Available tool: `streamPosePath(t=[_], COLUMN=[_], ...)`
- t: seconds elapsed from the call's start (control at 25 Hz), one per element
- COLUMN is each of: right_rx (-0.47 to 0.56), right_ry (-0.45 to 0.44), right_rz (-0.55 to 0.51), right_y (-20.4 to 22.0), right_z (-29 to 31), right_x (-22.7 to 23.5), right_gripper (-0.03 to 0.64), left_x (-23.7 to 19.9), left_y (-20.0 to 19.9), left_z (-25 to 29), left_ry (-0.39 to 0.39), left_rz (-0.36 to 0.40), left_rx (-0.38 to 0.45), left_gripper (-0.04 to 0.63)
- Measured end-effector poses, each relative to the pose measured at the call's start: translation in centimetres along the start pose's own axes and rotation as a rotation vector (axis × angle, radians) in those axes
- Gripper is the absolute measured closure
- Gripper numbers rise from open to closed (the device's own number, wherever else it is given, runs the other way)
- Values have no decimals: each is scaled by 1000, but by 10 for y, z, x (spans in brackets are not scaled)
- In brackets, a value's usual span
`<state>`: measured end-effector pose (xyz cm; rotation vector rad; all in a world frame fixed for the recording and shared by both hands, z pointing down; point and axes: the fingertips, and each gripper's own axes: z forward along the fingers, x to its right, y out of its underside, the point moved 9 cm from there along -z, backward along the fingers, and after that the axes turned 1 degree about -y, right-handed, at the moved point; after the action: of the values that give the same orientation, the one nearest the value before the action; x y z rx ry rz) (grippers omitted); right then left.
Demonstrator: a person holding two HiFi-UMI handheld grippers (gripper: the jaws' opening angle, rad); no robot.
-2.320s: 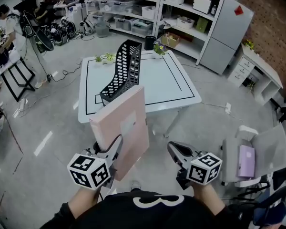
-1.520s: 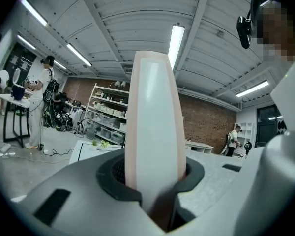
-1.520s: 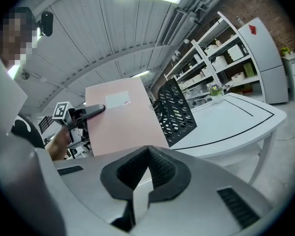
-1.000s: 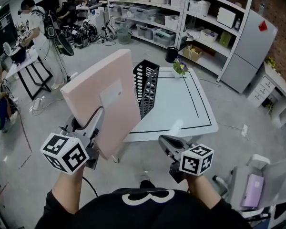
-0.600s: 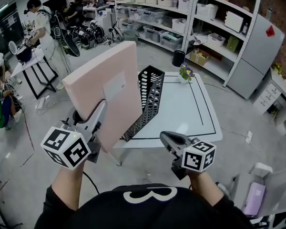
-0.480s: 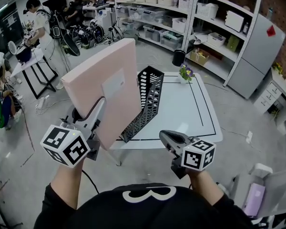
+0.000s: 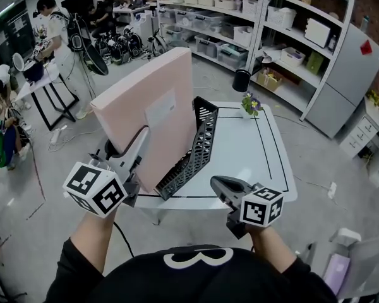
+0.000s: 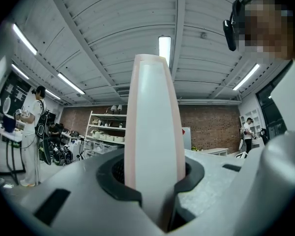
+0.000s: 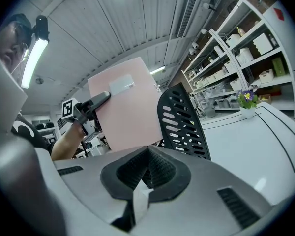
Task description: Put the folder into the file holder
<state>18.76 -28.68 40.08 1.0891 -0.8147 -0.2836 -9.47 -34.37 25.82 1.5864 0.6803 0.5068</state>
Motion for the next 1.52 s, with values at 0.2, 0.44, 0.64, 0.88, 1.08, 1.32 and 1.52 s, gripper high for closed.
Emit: streamPosePath(t=[0.2,0.44,0.64,0.88,1.08,1.32,1.52], right_rx=[-14,-29,-52,-74,-79,-86,-95], right_ry=[-9,-20,-20,-27,-36,-26,-31], right_rz=[-11,-9,-5,-9,-11,-4,3], right_y=[-17,-18,-14,-8,-9,-4,0], right_z=[5,13,16,24,26,22,22], right_x=[20,38,52,61,62,69,69], right_gripper=[612,612,614,613,612,612,612], left_x=[4,2,1,-3,3,8,11], left_y=[7,28,44,66,82,104,122], left_z=[27,39,44,42,38,38,39], left_ry=[32,49,52,45,55,55,59], left_rz=[20,15,9,-6,11,31,27], left_rx=[11,26,48,50,36,7,-27], left_gripper=[468,468,468,468,466,466,466])
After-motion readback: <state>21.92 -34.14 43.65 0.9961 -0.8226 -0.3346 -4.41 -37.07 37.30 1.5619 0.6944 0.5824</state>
